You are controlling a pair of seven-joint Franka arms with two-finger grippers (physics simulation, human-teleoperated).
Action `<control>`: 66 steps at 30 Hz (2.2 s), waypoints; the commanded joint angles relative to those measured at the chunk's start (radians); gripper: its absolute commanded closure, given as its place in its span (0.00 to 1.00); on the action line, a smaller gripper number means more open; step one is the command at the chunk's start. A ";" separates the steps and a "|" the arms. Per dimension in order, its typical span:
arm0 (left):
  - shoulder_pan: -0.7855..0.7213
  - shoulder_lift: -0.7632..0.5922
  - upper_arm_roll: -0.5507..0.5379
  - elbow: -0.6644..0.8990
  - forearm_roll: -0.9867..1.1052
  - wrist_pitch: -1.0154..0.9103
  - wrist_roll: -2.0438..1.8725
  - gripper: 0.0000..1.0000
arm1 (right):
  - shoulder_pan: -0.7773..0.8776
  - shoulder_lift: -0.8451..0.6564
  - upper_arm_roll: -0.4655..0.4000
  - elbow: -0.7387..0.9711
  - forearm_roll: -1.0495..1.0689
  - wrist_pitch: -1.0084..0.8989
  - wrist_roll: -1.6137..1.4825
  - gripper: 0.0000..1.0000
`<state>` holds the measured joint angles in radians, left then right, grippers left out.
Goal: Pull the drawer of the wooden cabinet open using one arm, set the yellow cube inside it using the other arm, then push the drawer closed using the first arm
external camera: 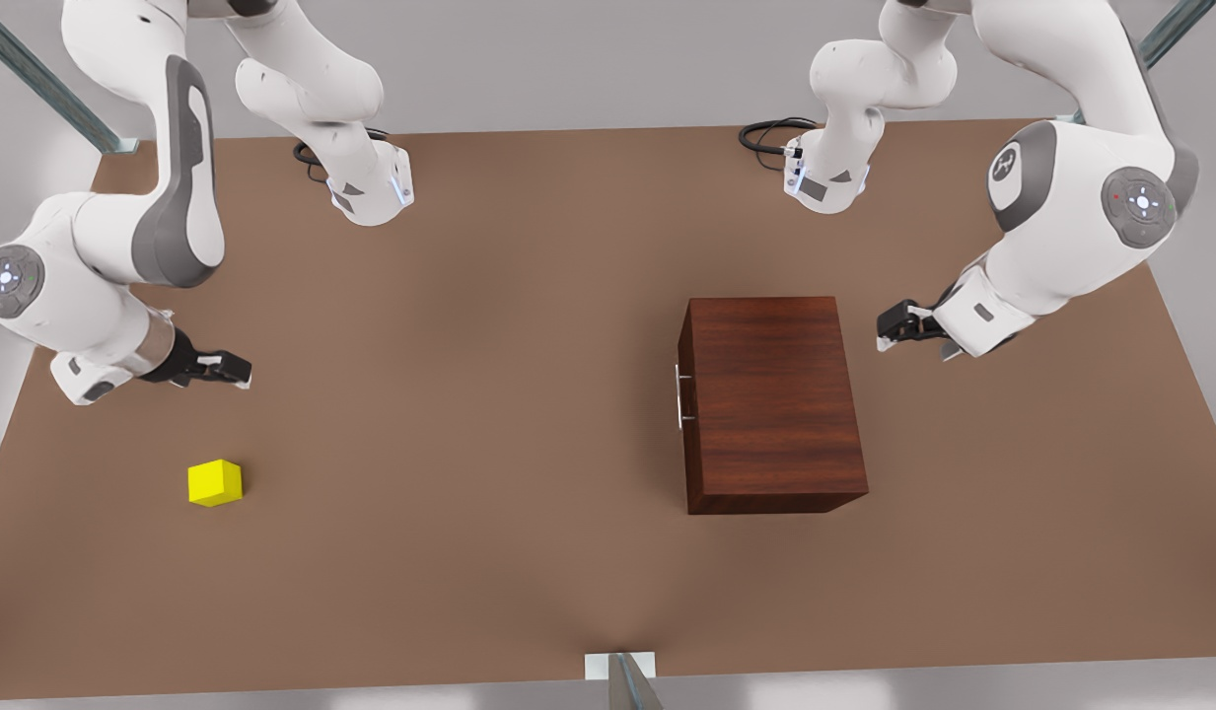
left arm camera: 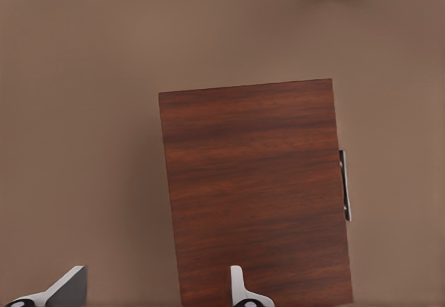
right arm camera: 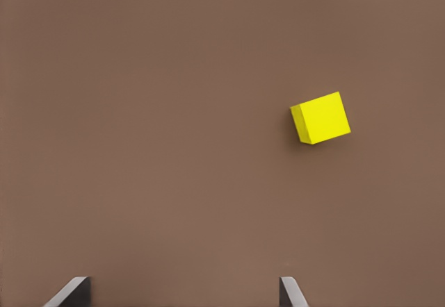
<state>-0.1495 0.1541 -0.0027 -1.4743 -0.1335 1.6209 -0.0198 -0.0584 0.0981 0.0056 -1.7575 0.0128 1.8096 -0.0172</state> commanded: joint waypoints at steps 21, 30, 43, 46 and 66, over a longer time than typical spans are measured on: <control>-0.657 0.498 0.004 0.347 0.330 0.151 -1.043 0.00 | 0.023 0.054 0.001 0.059 -0.004 0.050 -0.020 0.00; -0.654 0.591 0.012 0.341 0.496 0.114 -0.970 0.00 | 0.023 0.060 0.001 0.061 -0.005 0.050 -0.020 0.00; -0.665 0.634 0.021 0.321 0.552 0.097 -1.002 0.00 | 0.023 0.061 0.001 0.061 -0.005 0.050 -0.020 0.00; -0.665 0.660 0.030 0.321 0.554 0.099 -0.996 0.00 | 0.023 0.061 0.001 0.061 -0.005 0.050 -0.020 0.00; -0.670 0.706 0.013 0.342 0.537 0.174 -1.034 0.00 | 0.025 0.068 0.001 0.066 -0.005 0.050 -0.020 0.00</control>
<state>-0.8187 0.8619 0.0142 -1.1345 0.4062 1.7808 -0.9891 -0.0338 0.1672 0.0062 -1.6928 0.0068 1.8596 -0.0348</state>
